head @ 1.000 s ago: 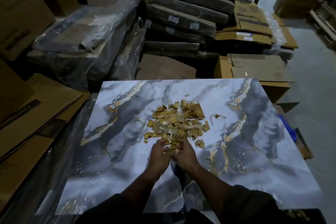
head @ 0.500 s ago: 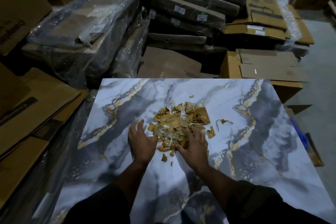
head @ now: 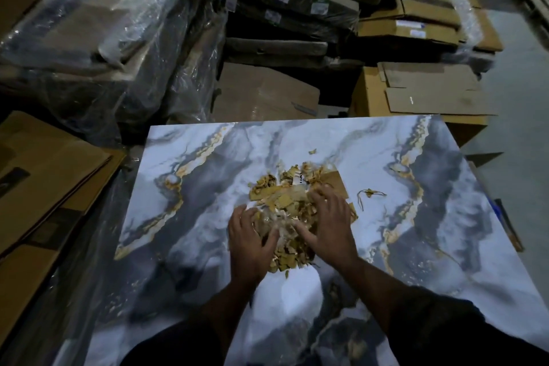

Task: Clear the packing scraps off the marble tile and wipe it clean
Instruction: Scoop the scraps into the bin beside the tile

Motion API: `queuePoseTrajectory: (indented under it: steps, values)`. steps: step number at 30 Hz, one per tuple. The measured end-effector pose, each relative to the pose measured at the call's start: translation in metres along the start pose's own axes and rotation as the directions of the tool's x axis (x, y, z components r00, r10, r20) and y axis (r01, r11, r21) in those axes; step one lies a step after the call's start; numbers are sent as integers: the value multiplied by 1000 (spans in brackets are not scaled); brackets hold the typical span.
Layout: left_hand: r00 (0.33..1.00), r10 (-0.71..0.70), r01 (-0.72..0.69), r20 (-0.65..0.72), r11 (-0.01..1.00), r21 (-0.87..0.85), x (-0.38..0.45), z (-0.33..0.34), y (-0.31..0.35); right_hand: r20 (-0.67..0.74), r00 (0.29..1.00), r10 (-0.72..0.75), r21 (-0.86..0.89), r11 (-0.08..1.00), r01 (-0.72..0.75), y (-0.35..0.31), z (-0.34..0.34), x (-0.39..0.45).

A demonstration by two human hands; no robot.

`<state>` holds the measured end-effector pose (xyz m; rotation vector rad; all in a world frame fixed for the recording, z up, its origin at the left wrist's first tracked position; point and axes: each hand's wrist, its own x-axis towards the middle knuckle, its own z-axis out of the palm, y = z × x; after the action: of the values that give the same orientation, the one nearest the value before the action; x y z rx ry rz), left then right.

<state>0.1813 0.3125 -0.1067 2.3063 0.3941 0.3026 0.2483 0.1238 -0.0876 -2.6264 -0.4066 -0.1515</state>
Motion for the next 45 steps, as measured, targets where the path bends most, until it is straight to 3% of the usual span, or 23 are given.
queuePoseTrajectory:
  steps: [4,8,10,14,19,24,28,33,36,38,41,45]
  values:
    - [997,44,-45,56,999,21,2,3,-6,42,986,-162,-25,986,163,-27,4,64]
    - [996,29,-33,80,998,46,7,10,-6,378,917,-131,-44,986,159,-49,23,109]
    - [996,-20,15,91,999,51,9,12,-6,464,883,-71,-38,994,100,-51,33,111]
    - [991,-52,41,124,995,87,11,15,-6,377,918,-120,-66,986,156,-46,41,89]
    - [987,11,-14,163,1000,15,20,16,-1,230,964,-134,74,990,120,-47,33,66]
    - [968,92,-95,233,996,2,24,15,-1,151,954,-257,72,966,249,-39,33,21]
    - [972,108,-82,210,988,-129,15,14,7,132,965,-227,22,974,227,-28,42,-8]
    - [975,36,30,218,957,-289,19,20,16,16,996,-89,157,984,85,-37,48,-7]
    - [965,-87,189,245,884,-427,24,16,29,-18,998,67,334,941,-58,-52,45,5]
    - [935,-215,337,283,790,-511,30,13,44,-19,973,230,491,850,-191,-65,42,14]
    - [884,-279,468,376,544,-696,33,12,66,62,883,466,651,652,-389,-78,43,28]
    - [805,-321,575,499,210,-791,34,6,78,184,790,585,789,392,-474,-91,37,33]
